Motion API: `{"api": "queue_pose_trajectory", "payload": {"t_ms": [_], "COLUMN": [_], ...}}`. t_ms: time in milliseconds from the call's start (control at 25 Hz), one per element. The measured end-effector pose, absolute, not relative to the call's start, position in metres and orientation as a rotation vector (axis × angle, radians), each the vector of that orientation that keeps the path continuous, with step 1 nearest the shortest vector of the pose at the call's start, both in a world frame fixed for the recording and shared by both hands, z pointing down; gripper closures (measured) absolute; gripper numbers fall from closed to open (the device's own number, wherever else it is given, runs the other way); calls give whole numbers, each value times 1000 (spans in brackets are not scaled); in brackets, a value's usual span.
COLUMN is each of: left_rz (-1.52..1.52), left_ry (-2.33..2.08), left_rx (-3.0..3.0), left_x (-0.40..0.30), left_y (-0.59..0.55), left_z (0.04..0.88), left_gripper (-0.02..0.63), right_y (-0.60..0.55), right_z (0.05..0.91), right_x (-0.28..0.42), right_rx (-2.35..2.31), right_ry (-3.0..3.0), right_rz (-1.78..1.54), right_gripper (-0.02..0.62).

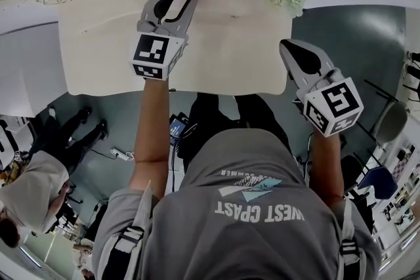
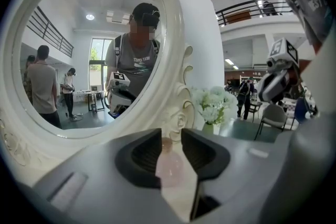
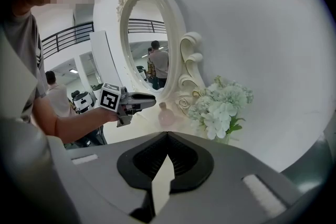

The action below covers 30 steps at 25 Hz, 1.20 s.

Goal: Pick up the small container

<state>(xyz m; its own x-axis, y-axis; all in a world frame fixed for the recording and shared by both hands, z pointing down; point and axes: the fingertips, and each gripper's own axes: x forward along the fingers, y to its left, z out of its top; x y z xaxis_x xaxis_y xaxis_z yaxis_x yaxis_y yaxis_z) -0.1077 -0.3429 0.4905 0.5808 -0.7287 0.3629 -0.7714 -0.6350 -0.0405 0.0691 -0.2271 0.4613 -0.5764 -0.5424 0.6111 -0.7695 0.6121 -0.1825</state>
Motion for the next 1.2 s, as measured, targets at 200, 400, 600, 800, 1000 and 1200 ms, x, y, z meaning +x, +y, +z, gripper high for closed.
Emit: {"api": "queue_pose_trajectory", "payload": {"t_ms": [200,400,600,800,1000,1200], "left_rz": [530,533,520,515,544,566], "left_ry": [-1290,-1290,-1285,-1283,-1284,-1288], "left_rx": [2685,2675,2671,2682,2692,2705], "left_x": [-103,-99,-94,-88,-86,-85], "left_y": [-355,-368,-379,-388,-393,-396], "left_z": [503,518,528,532,535,544], "left_gripper": [444,397,371,370,390,460], "right_y": [-227,-229,-231,-231,-230,-229], "right_z": [470,481,489,495,495,502], "right_x": [71,73,75,77,80,82], "right_rx": [1031,1025,1020,1021,1022,1022], "right_ry": [-2312,-2295,-2276,-2262,-2247,-2241], "right_rz": [616,637,656,670,682,689], "right_gripper": [594,594,594,594,594,594]}}
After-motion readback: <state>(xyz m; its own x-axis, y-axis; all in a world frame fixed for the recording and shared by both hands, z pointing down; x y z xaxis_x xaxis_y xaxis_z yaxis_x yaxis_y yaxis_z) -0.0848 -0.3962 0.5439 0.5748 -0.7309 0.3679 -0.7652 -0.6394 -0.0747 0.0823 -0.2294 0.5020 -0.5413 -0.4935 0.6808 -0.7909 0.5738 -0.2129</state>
